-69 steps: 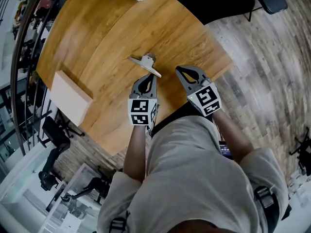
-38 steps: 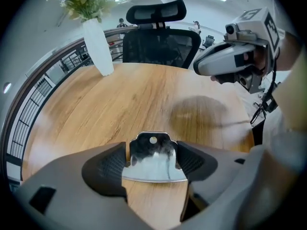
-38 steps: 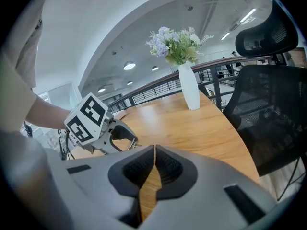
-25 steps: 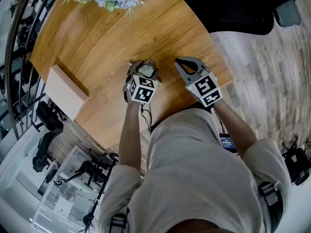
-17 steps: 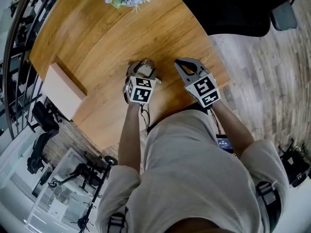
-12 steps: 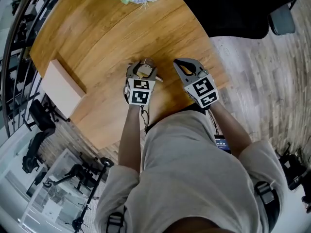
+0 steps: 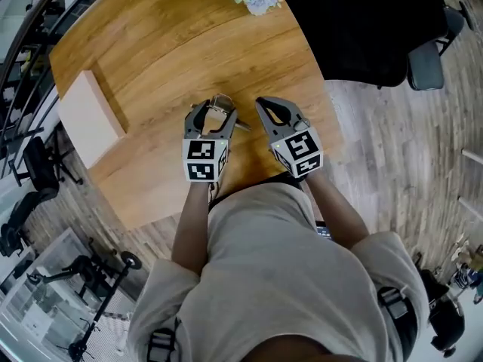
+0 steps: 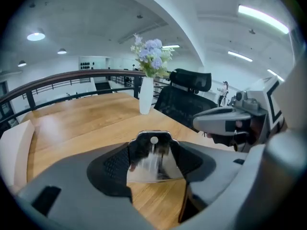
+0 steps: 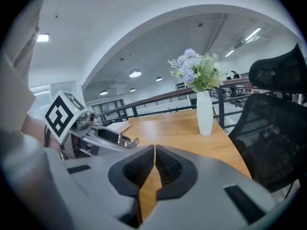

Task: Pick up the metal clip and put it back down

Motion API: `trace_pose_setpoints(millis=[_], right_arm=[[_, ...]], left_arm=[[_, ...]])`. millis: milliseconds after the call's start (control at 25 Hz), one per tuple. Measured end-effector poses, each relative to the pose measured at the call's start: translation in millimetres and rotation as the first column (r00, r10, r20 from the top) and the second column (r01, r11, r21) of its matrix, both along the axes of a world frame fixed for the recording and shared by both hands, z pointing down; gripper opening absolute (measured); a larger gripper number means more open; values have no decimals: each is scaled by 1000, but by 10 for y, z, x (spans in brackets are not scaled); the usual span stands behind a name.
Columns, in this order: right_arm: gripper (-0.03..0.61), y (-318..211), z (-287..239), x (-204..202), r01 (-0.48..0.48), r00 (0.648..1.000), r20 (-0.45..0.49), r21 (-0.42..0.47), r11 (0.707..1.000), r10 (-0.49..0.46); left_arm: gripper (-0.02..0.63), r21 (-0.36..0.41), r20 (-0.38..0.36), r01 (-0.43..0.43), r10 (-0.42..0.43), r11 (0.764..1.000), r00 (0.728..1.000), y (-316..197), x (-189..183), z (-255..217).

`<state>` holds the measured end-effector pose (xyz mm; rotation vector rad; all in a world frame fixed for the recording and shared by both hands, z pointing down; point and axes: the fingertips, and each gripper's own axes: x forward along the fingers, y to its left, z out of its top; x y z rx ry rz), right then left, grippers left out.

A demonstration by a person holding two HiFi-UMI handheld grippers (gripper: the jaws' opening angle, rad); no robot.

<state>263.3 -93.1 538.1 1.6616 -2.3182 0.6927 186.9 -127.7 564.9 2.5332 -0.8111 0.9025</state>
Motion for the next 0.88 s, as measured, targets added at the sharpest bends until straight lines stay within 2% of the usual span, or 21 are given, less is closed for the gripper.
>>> trace_pose_setpoints(millis=[280,640,880], right_arm=[[28,-192,-473,-246,-3,1000,-18,107,994,5],[28,-158,-1373,-383,-22,999,-42,283,959,36],[28,-148,-1665,-506,-22,996,-73,344,939,51]], left_arm=[[304,127,-108,123,-110,984,988,-230,-334,-692],[304,282,-233,208,-143,937,962,-207,-660,-1684],[304,315,-294,237,-143,919,945,-220,-832,-1955]])
